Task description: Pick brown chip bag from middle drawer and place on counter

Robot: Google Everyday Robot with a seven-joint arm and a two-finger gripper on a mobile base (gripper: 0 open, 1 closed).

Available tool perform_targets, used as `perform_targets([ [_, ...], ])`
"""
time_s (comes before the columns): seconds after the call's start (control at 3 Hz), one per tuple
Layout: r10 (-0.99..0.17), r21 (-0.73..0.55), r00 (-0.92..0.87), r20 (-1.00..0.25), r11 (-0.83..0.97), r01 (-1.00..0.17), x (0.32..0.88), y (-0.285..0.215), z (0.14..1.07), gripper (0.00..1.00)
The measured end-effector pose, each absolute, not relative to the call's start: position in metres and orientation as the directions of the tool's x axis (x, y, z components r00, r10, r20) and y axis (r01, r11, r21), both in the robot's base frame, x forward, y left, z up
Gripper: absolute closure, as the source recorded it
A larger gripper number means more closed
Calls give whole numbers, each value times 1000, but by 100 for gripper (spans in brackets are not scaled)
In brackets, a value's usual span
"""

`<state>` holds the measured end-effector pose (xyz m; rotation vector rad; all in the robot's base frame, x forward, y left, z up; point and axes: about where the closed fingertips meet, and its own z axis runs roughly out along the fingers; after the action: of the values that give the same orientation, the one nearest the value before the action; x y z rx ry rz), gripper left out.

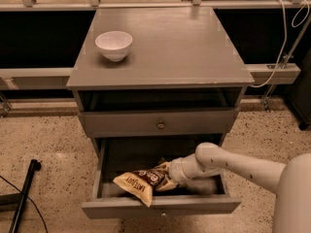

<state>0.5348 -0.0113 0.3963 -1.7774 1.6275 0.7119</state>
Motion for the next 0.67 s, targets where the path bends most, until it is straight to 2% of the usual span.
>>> perform_targets([
  [0.33,-477,-126,124,-870,-27,-992,539,-7,441,72],
  [0.67,-278,-237,233,-932,-18,-971,539,-14,515,92],
])
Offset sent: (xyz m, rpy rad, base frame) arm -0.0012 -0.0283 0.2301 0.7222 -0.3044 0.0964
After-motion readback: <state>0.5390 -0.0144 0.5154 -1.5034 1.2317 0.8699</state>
